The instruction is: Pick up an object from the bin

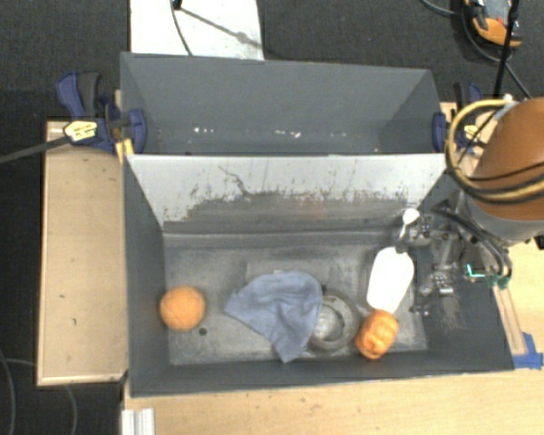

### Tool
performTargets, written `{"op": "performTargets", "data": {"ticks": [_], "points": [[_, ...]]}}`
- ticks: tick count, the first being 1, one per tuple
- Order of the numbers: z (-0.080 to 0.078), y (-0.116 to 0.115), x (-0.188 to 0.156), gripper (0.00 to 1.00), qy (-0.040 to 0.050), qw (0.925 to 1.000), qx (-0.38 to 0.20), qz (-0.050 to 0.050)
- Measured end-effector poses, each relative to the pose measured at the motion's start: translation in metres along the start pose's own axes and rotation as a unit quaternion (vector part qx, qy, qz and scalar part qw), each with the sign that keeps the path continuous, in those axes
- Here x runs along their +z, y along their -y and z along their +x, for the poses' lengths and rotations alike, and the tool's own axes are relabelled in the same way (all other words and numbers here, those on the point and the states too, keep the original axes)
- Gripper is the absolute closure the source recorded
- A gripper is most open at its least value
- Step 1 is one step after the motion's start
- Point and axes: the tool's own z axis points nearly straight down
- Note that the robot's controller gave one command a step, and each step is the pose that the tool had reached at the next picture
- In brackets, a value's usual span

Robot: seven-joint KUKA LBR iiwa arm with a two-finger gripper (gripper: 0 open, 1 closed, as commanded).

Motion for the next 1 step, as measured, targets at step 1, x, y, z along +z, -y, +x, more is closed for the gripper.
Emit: {"op": "performTargets", "data": {"ticks": [1], "points": [[-0.0016, -0.0003, -0.0034, 0.0, 0.0038, 1.0, -0.002, 0.001]]}}
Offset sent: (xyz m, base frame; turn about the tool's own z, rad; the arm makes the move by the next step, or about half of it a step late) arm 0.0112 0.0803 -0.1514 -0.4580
